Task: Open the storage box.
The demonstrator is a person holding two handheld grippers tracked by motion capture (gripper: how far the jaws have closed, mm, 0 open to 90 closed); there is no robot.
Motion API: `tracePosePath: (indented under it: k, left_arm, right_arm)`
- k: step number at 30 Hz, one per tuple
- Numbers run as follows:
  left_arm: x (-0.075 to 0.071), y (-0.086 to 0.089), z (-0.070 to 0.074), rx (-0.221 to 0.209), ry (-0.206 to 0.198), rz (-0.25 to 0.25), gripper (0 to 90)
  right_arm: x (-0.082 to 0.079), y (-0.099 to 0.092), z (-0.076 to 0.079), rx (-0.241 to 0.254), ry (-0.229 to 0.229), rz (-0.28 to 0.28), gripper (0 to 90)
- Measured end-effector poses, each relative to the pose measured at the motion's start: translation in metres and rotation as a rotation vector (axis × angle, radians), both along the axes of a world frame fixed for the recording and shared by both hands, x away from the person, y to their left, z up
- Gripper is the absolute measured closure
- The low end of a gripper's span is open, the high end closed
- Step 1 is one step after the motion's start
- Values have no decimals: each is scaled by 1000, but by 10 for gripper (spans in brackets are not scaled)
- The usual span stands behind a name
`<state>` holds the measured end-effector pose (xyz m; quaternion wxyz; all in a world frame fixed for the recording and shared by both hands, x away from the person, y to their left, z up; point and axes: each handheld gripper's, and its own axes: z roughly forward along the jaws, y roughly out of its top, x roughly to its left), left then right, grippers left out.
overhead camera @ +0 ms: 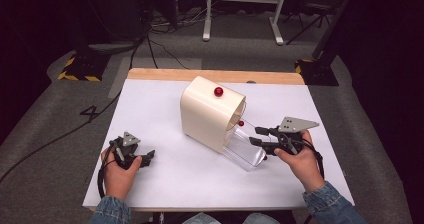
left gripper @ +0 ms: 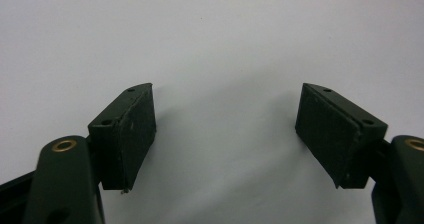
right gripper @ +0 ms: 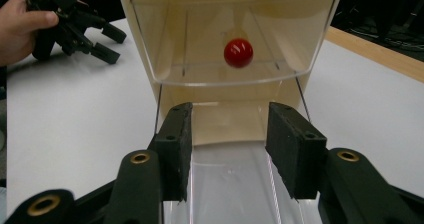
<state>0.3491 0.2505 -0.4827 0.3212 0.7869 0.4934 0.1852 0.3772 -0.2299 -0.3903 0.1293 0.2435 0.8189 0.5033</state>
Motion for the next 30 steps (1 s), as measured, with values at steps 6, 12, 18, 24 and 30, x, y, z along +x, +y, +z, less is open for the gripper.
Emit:
tracePosePath:
  k: [6,12,18,24,30]
  left_arm:
    - [0,0,0,-1,-3,1,244]
    - [0,0,0,0,-3,2,244]
    - [-1,0,0,6,-6,-1,245]
    - [-1,0,0,5,-6,-1,244]
    - [-1,0,0,5,-6,-2,244]
  right_arm:
    - [12,11,6,26,1,9,570]
    - [25,22,5,23,-7,10,627]
    - [30,29,2,26,-15,12,686]
    - [29,31,1,21,-28,15,740]
    - [28,30,1,19,-48,15,742]
